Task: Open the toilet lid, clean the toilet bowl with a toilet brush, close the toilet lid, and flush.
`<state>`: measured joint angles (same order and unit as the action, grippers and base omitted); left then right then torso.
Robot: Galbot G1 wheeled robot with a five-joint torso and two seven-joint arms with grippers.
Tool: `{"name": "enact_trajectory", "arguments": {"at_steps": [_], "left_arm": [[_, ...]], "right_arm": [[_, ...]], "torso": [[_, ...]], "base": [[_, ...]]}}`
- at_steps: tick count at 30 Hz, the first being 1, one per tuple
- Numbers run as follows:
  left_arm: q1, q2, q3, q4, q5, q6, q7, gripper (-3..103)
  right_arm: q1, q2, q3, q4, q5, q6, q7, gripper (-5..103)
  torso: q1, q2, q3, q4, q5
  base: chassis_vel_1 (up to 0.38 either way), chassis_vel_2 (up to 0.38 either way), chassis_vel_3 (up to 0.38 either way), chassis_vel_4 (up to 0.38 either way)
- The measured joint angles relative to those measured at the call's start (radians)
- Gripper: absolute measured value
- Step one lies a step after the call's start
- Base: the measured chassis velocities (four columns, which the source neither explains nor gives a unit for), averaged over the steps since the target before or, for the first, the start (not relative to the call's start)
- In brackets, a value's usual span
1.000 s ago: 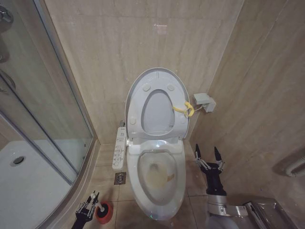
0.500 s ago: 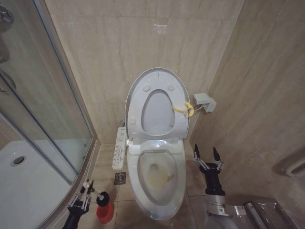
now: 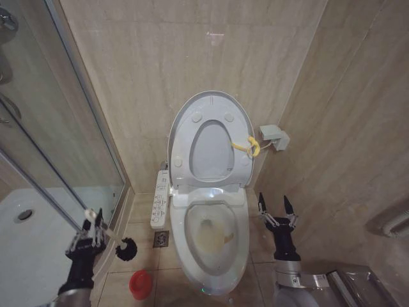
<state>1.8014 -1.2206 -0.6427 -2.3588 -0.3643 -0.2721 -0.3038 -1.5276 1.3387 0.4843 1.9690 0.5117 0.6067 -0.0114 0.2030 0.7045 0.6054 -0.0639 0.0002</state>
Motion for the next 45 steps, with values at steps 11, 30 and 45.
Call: {"name": "enact_trajectory", "arguments": {"at_steps": [11, 30, 45], "left_arm": [[-0.008, 0.062, 0.064, -0.148, -0.228, -0.093, 0.223, 23], [-0.413, 0.082, 0.319, 0.406, -0.312, -0.308, 0.685, 23], [-0.829, 0.264, 0.722, 0.648, -0.356, -0.301, 0.611, 23]], "right_arm": [[0.006, -0.006, -0.016, -0.015, -0.008, -0.005, 0.002, 100], [0.025, 0.004, -0.026, -0.100, -0.046, -0.026, 0.015, 100], [0.033, 0.068, 0.001, -0.169, -0.077, -0.018, 0.015, 100]], "torso": [[0.000, 0.000, 0.000, -0.0002, 0.0003], [0.000, 0.000, 0.000, -0.0006, -0.0004], [0.000, 0.000, 0.000, -0.0002, -0.0002]], "base": [[0.000, 0.000, 0.000, 0.000], [0.000, 0.000, 0.000, 0.000], [0.000, 0.000, 0.000, 0.000]]}}
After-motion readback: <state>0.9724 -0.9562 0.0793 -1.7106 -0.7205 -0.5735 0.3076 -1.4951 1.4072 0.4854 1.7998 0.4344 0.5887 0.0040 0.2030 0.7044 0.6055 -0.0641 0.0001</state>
